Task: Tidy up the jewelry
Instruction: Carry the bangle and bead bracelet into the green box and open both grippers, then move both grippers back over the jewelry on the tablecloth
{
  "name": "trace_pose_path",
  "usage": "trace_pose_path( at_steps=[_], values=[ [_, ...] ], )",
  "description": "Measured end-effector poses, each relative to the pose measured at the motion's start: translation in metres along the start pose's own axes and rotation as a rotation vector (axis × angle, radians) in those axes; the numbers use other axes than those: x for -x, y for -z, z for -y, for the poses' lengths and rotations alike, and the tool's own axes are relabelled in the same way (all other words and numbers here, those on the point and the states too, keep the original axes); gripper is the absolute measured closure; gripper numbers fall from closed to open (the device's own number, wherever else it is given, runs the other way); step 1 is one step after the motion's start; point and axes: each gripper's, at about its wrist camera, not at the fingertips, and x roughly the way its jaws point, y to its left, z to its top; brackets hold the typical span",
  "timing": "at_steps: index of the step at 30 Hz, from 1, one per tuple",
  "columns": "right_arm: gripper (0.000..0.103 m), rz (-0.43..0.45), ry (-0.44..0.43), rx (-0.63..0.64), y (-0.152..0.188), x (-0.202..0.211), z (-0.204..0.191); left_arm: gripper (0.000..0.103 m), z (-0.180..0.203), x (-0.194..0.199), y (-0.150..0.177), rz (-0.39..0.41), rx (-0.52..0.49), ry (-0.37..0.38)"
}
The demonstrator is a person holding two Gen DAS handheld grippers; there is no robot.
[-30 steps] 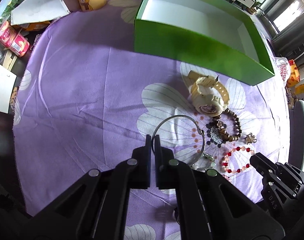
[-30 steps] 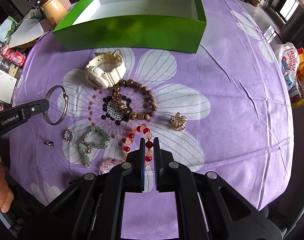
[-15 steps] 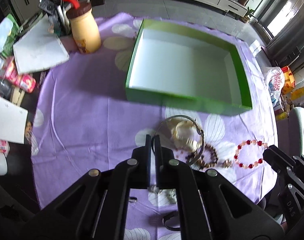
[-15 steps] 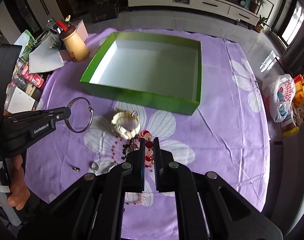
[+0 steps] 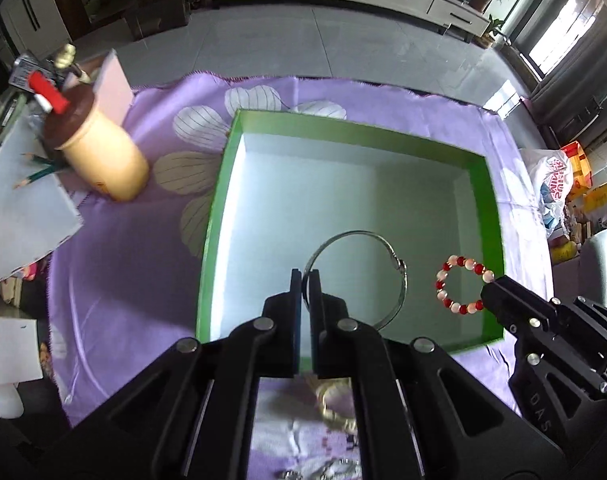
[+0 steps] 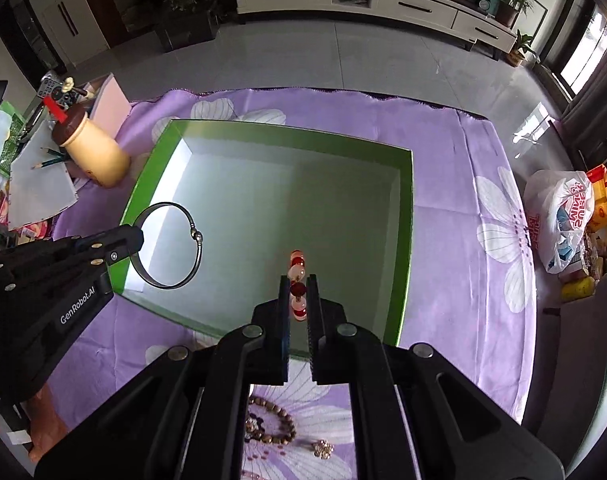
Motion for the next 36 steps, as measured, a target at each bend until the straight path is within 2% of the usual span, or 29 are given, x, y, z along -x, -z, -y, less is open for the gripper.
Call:
trace_pose_path(
  at_steps=[7,8,9,10,11,12,18,20,26,31,36],
  values=[
    [0.095,-0.071,-0.008,-0.026,-0.008,-0.054,0.009,0.096,0.0,-0.062,-0.01,-0.072,-0.002,-0.038],
    [0.085,-0.069,0.007,-0.029,-0.008,-0.057,0.01,0.087,-0.002,-0.065,-0.01,-0.071,0.001,-0.05],
    [0.074,-0.064,0.016,-0.031,-0.008,-0.057,0.012,0.07,-0.003,-0.067,-0.01,-0.065,0.002,-0.057],
    [0.046,-0.046,0.02,-0.026,-0.008,-0.055,0.012,0.065,-0.004,-0.066,-0.01,-0.053,-0.001,-0.064],
    [0.025,-0.019,0.029,-0.019,-0.009,-0.051,0.012,0.057,-0.004,-0.063,-0.009,-0.041,-0.002,-0.074],
    [0.023,0.013,0.038,-0.018,-0.008,-0.044,0.013,0.052,-0.005,-0.06,-0.009,-0.03,-0.002,-0.084],
    [0.023,0.1,0.033,-0.016,0.012,0.011,0.016,0.041,-0.008,-0.006,0.008,0.045,-0.005,-0.066],
    [0.023,0.113,0.024,0.002,0.03,0.029,0.015,0.037,-0.011,0.017,0.025,0.072,-0.005,-0.055],
    [0.023,0.149,0.048,0.038,0.091,0.067,0.015,0.033,-0.026,0.073,0.092,0.12,-0.002,-0.046],
    [0.023,0.109,0.058,0.052,0.145,0.067,0.016,0.033,-0.04,0.077,0.153,0.08,0.01,-0.025],
    [0.023,0.055,0.03,0.058,0.192,0.055,0.006,0.034,-0.053,0.072,0.207,0.045,0.009,-0.03]
  ],
)
